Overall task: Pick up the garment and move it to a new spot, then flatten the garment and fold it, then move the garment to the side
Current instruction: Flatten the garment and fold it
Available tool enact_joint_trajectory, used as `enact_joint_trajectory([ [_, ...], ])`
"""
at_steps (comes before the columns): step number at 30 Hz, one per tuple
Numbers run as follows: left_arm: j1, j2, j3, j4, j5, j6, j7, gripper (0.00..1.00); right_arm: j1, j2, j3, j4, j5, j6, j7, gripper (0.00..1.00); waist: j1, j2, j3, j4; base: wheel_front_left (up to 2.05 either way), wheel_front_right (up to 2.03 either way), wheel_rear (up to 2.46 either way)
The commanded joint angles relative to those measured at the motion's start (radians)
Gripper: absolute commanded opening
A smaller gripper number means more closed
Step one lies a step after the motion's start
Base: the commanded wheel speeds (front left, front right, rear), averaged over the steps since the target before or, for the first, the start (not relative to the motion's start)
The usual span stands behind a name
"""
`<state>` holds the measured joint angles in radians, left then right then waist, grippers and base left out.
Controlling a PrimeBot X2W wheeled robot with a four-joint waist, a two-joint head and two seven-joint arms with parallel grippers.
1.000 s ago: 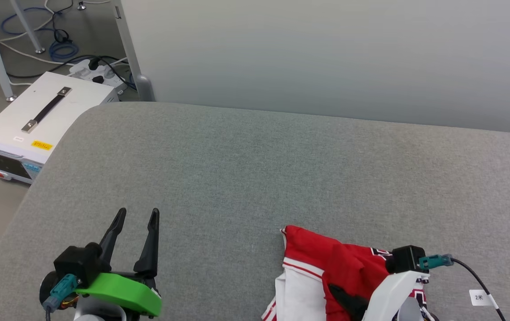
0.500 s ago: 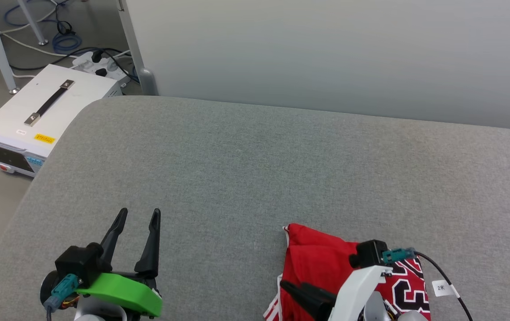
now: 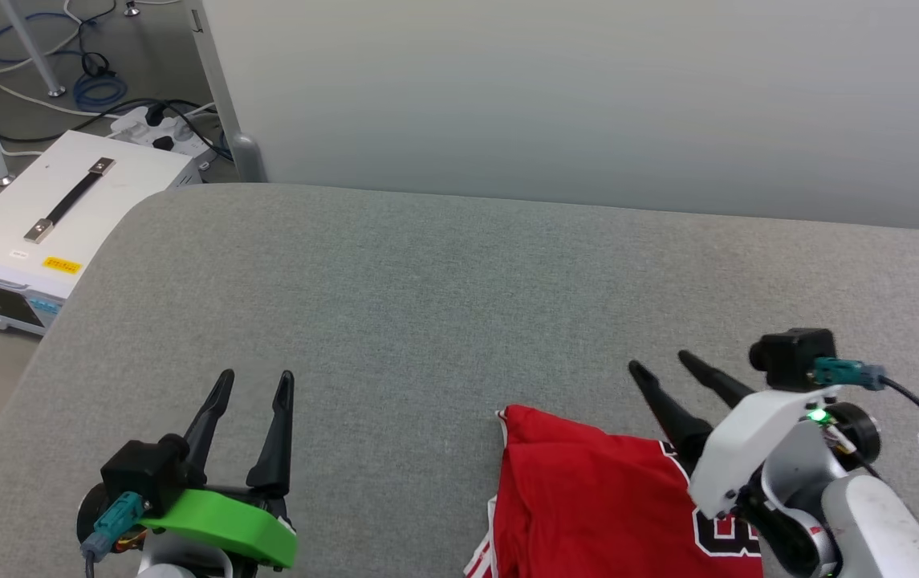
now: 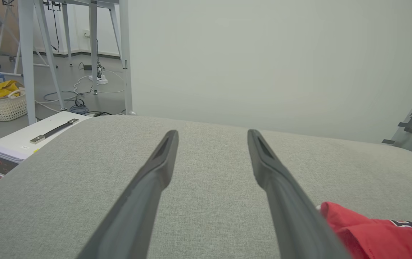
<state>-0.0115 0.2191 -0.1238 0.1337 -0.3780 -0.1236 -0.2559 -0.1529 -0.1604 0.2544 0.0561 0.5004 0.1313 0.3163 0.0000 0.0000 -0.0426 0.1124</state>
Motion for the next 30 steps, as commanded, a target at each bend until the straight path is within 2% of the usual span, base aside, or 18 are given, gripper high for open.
enact_joint_trajectory([
  [1,0.002,-0.009,-0.001,-0.007,0.007,-0.006,-0.006,1.00,-0.015,-0.018,-0.024,-0.014,-0.019,-0.001,-0.026,1.00,0.0000,0.0000,0.000,-0.005,0.00,0.00,0.00],
  [8,0.010,-0.030,-0.002,-0.021,0.011,-0.006,-0.006,1.00,0.006,-0.149,-0.116,-0.082,-0.150,-0.001,-0.167,1.00,0.0000,0.0000,0.008,-0.026,0.00,0.00,0.00],
  [11,0.013,-0.036,-0.003,-0.025,0.012,-0.006,-0.006,1.00,0.048,-0.162,-0.179,-0.109,-0.168,-0.001,-0.226,1.00,0.0000,0.0000,0.011,-0.031,0.00,0.00,0.00],
  [15,0.019,-0.045,-0.001,-0.034,0.013,-0.007,-0.006,1.00,0.125,-0.143,-0.257,-0.159,-0.209,-0.001,-0.293,1.00,0.0000,0.0000,0.015,-0.036,0.00,0.00,0.00],
  [20,0.027,-0.052,-0.002,-0.044,0.016,-0.007,-0.006,1.00,0.214,-0.078,-0.325,-0.228,-0.250,-0.001,-0.352,1.00,0.0000,0.0000,0.021,-0.043,0.00,0.00,0.00],
  [30,0.046,-0.063,-0.005,-0.058,0.034,-0.007,-0.006,1.00,0.292,0.020,-0.350,-0.223,-0.295,-0.001,-0.410,1.00,0.0000,0.0000,0.019,-0.047,0.00,0.00,0.00],
])
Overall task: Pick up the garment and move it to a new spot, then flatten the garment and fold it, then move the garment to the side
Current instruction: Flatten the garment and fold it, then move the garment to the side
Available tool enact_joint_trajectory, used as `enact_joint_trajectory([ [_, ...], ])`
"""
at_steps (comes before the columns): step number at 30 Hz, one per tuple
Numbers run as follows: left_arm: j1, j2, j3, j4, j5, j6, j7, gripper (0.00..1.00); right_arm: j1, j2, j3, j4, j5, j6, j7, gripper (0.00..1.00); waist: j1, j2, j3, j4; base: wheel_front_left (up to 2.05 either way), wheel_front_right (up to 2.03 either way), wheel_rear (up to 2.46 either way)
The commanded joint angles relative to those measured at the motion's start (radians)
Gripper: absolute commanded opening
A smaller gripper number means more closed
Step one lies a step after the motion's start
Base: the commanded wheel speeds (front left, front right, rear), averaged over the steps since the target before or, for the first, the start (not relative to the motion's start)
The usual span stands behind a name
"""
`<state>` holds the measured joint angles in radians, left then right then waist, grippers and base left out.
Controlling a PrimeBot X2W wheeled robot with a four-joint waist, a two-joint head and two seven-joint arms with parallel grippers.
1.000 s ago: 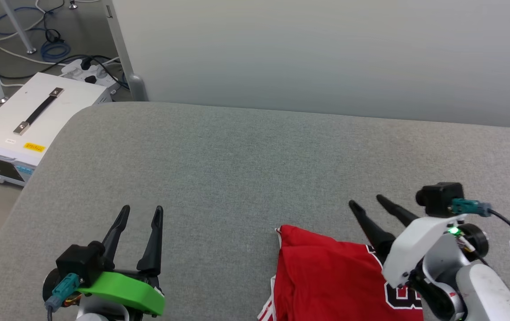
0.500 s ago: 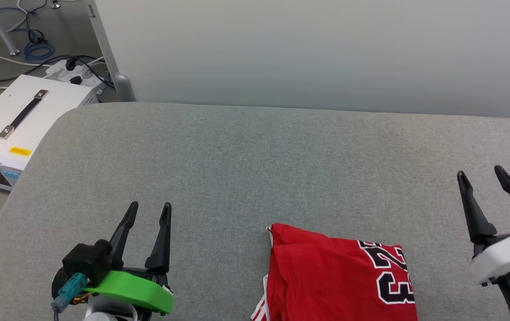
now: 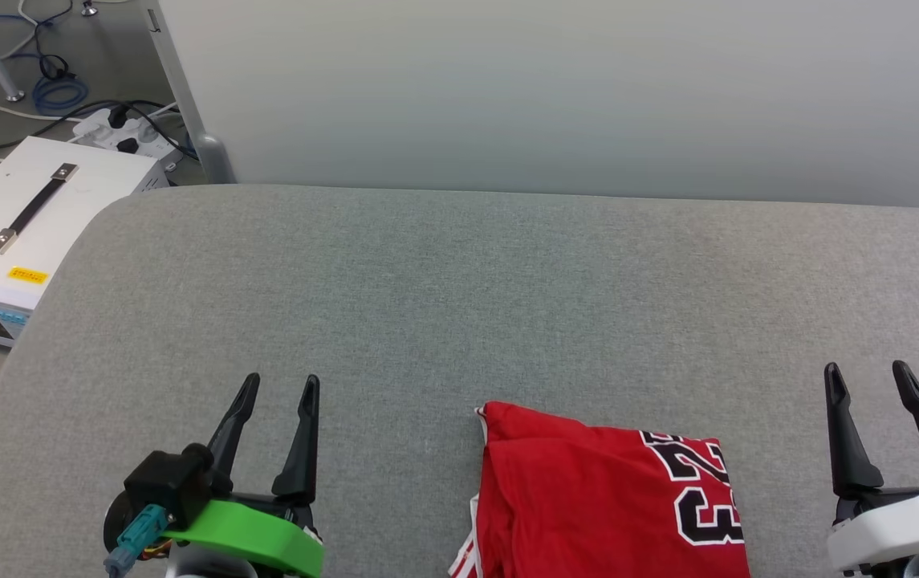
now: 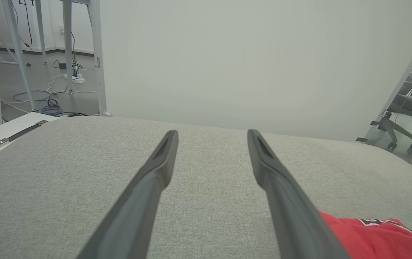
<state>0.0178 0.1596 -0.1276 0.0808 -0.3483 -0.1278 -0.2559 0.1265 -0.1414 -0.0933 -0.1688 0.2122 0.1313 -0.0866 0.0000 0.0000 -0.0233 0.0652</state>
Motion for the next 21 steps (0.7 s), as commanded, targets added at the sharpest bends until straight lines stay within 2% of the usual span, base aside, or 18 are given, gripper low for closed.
enact_joint_trajectory([
  [1,0.019,-0.005,-0.002,-0.006,0.007,-0.003,-0.006,1.00,0.016,0.006,0.000,0.007,-0.010,-0.001,-0.010,1.00,0.0000,0.0000,0.000,0.001,0.00,0.00,0.00],
  [8,0.013,-0.011,-0.008,-0.017,0.015,-0.003,-0.006,1.00,0.026,0.022,0.007,0.017,-0.029,-0.001,0.001,1.00,0.0000,0.0000,0.009,0.006,0.00,0.00,0.00],
  [14,0.004,-0.010,-0.012,-0.019,0.014,-0.003,-0.006,1.00,0.036,0.012,0.019,0.008,-0.020,-0.001,0.076,1.00,0.0000,0.0000,0.024,0.012,0.00,0.00,0.00],
  [21,-0.008,-0.008,-0.021,-0.014,0.009,-0.003,-0.006,1.00,0.058,-0.013,0.075,0.001,0.036,-0.001,0.385,1.00,0.0000,0.0000,0.054,0.027,0.00,0.00,0.00],
])
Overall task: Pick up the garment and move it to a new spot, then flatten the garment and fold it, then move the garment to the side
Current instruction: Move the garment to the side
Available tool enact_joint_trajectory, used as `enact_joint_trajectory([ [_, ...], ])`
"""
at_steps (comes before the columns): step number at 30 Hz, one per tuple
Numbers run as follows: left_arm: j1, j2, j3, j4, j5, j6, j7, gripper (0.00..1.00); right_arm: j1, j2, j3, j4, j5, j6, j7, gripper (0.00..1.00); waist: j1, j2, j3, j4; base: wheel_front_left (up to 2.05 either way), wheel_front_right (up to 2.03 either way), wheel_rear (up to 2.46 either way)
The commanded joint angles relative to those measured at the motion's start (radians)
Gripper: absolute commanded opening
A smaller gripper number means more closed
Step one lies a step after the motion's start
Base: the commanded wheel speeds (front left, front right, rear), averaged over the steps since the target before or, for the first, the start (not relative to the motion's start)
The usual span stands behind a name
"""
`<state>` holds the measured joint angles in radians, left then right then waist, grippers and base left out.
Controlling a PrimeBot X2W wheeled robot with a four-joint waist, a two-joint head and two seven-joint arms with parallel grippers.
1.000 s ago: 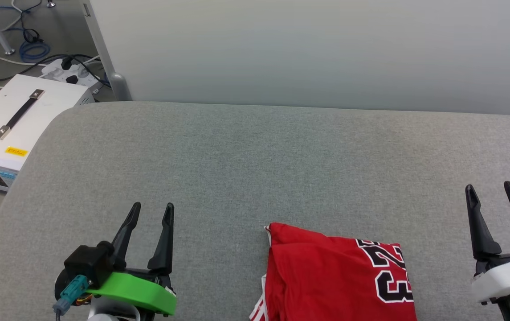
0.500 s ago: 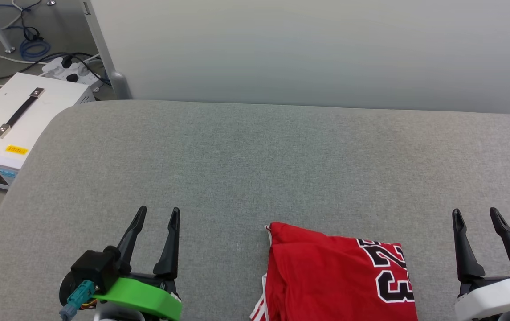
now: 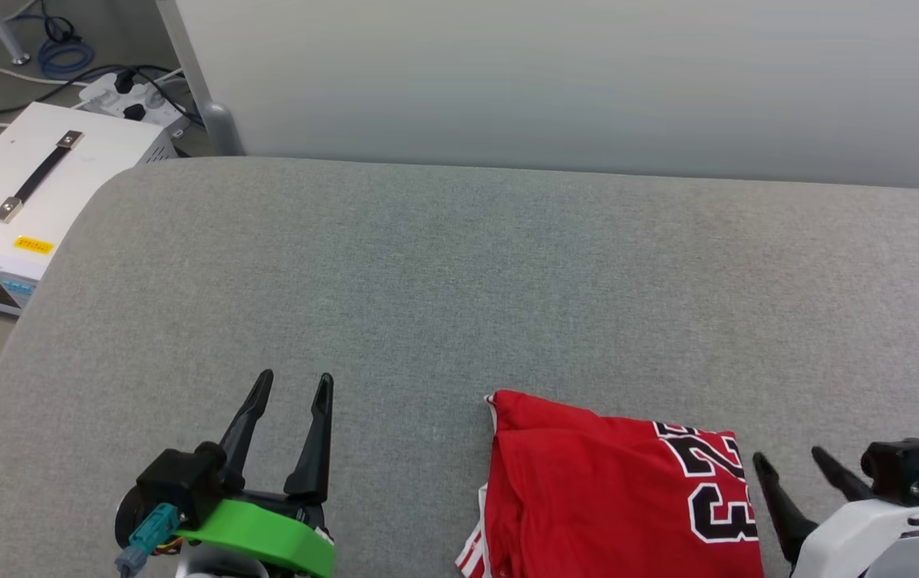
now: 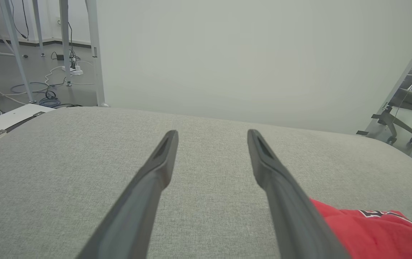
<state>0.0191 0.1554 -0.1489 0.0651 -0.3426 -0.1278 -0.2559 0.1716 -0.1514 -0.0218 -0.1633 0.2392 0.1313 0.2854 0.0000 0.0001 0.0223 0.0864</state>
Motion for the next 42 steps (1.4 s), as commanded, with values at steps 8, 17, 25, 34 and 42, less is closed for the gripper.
enact_joint_trajectory([
  [8,-0.039,-0.003,-0.013,0.003,0.003,-0.003,-0.006,1.00,0.012,0.008,-0.004,-0.045,0.055,-0.001,0.380,1.00,0.0000,-0.0001,0.072,0.030,0.00,0.00,0.00],
  [17,-0.093,-0.005,-0.024,0.000,0.004,-0.003,-0.006,1.00,-0.074,0.013,0.003,0.040,0.024,-0.001,0.478,1.00,0.0000,-0.0001,0.155,0.063,0.00,0.00,0.00],
  [25,-0.116,-0.007,-0.030,0.006,0.004,-0.003,-0.006,1.00,-0.122,0.002,0.079,0.166,0.032,-0.001,0.482,0.61,0.0000,-0.0001,0.188,0.076,0.00,0.00,0.00],
  [34,-0.109,0.002,-0.028,0.032,0.015,-0.003,-0.006,1.00,-0.160,-0.047,0.135,0.201,0.024,-0.001,0.405,0.00,0.0000,-0.0001,0.156,0.051,0.00,0.00,0.00],
  [42,-0.088,0.008,-0.072,0.030,0.005,-0.003,-0.006,1.00,-0.212,-0.197,0.223,0.111,-0.048,-0.001,0.377,0.00,0.0000,-0.0001,0.105,-0.034,0.00,0.00,0.00],
])
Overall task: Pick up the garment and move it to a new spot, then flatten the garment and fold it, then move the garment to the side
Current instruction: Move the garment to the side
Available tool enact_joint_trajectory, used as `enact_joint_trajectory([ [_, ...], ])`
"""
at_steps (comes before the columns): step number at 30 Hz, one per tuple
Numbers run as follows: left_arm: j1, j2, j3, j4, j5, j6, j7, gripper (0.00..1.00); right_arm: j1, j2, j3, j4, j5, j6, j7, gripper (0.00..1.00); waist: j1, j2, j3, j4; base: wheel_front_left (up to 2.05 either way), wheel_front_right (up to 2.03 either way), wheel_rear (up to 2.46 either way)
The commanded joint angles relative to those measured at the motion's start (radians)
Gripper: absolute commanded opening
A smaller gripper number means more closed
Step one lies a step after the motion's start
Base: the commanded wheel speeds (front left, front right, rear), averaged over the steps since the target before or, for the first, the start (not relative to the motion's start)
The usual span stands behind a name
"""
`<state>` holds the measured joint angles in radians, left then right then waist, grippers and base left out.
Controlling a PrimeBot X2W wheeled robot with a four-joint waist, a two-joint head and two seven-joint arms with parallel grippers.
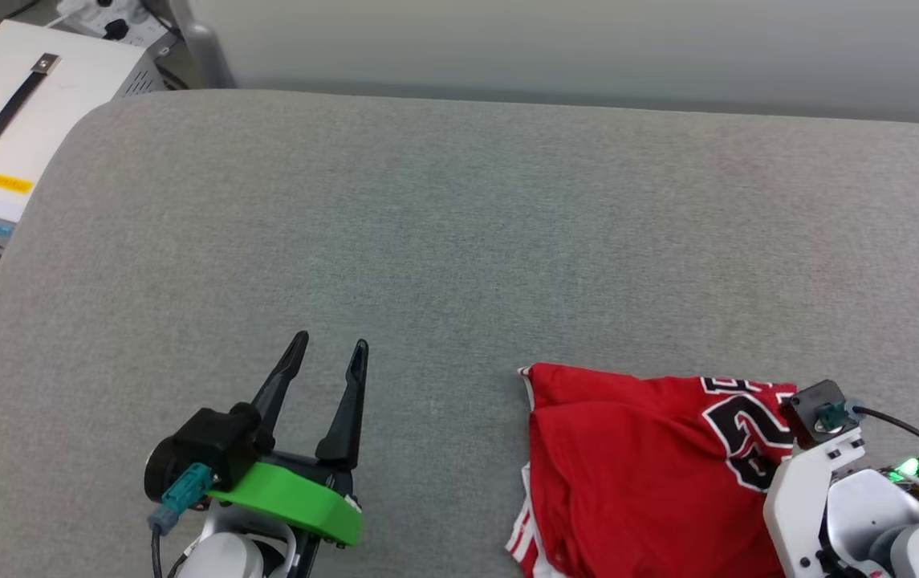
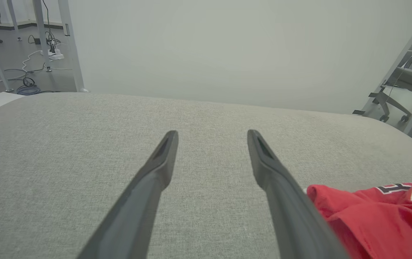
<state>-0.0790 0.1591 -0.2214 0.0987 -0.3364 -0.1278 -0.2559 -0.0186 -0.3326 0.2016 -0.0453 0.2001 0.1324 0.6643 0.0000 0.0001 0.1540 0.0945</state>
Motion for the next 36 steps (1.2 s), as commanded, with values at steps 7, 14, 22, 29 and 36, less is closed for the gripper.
enact_joint_trajectory([
  [7,0.010,0.013,-0.047,-0.033,0.006,-0.003,-0.006,1.00,-0.099,-0.237,0.080,-0.072,-0.031,-0.002,0.035,0.00,0.0000,-0.0001,-0.016,-0.160,0.00,0.00,0.00],
  [14,-0.030,0.027,-0.094,-0.090,0.017,-0.003,-0.006,1.00,-0.181,-0.430,0.094,-0.062,-0.040,-0.002,0.049,0.00,0.0000,-0.0001,0.066,-0.273,0.00,0.00,0.00],
  [22,-0.119,0.076,-0.135,-0.185,0.048,-0.003,0.011,1.00,-0.289,-0.501,0.046,0.098,-0.041,-0.002,-0.066,0.00,0.0000,-0.0001,0.222,-0.370,0.00,0.00,0.00],
  [29,-0.202,0.125,-0.134,-0.311,0.074,-0.003,0.090,1.00,-0.385,-0.472,-0.035,0.297,-0.068,-0.002,-0.199,0.00,0.0000,-0.0001,0.357,-0.396,0.00,0.00,0.00],
  [36,-0.270,0.180,-0.149,-0.430,0.108,-0.002,0.171,1.00,-0.484,-0.461,-0.131,0.504,-0.132,-0.002,-0.351,0.00,0.0000,-0.0001,0.453,-0.382,0.00,0.00,0.00],
])
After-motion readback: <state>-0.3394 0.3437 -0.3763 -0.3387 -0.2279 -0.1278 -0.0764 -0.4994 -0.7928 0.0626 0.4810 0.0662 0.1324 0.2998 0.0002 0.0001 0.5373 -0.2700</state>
